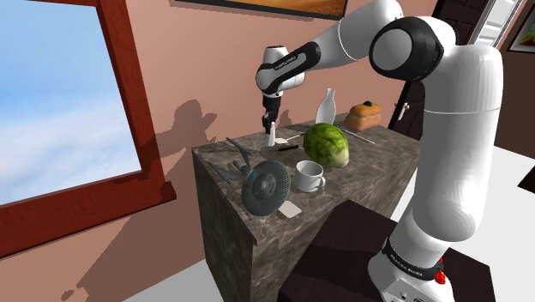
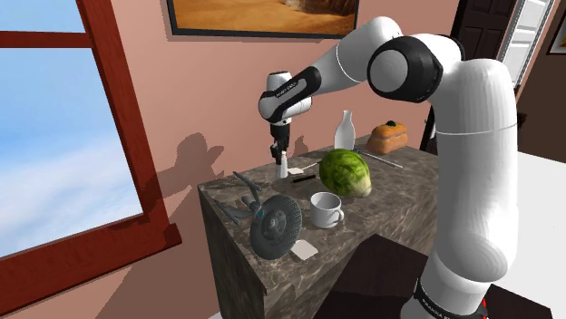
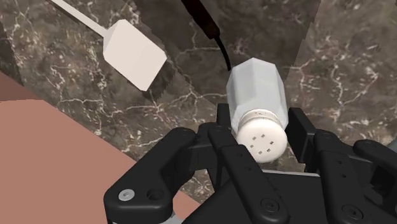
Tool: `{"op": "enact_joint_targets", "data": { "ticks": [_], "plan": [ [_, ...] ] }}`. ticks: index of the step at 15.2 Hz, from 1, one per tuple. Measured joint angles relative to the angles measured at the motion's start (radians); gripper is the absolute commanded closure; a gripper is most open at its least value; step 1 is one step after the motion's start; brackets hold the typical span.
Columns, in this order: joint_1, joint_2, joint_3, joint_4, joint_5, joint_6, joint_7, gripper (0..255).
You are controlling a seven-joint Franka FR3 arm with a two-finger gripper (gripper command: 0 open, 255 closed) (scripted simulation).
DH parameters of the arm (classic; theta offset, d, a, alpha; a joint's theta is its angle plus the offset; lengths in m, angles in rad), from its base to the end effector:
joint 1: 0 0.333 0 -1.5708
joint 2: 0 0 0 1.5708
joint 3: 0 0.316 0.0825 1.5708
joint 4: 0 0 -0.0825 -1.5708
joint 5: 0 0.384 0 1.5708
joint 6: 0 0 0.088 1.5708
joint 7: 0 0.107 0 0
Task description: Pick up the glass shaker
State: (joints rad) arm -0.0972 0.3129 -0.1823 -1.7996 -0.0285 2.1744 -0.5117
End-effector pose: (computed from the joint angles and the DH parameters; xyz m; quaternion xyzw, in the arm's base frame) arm 0.6186 -0.1700 0.3827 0.9903 0.1285 0.0154 0.0495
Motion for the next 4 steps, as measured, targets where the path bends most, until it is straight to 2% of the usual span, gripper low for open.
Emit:
{"op": "enact_joint_targets", "data": {
  "ticks": [4],
  "plan": [
    [0.002, -0.02, -0.001, 0.021, -0.003, -0.04, 0.001, 255]
  ]
}}
